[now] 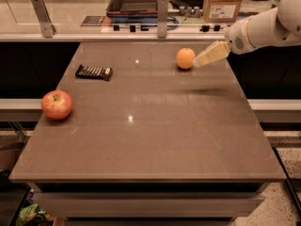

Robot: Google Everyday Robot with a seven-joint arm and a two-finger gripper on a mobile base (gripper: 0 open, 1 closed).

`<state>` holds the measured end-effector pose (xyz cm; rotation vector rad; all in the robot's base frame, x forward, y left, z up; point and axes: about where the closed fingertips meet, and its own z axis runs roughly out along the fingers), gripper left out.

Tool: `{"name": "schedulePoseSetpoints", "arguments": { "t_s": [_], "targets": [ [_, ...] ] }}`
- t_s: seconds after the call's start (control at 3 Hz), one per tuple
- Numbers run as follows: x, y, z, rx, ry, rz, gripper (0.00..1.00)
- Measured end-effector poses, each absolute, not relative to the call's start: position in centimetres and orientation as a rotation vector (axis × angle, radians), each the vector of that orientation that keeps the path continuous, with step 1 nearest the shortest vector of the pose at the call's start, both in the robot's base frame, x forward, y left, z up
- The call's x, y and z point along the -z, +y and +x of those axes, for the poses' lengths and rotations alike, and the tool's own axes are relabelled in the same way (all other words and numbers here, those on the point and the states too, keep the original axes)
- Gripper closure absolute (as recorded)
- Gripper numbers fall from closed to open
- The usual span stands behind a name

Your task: Move orange near apple

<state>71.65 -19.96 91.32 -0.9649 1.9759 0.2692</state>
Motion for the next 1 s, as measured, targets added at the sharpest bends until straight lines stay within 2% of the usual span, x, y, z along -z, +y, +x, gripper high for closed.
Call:
{"name": "schedulePoseSetpoints", "arguments": {
  "t_s": [1.0],
  "targets": [
    [-87.0,-14.9,75.4,-0.460,1.969,-0.933,0.00]
  ]
}}
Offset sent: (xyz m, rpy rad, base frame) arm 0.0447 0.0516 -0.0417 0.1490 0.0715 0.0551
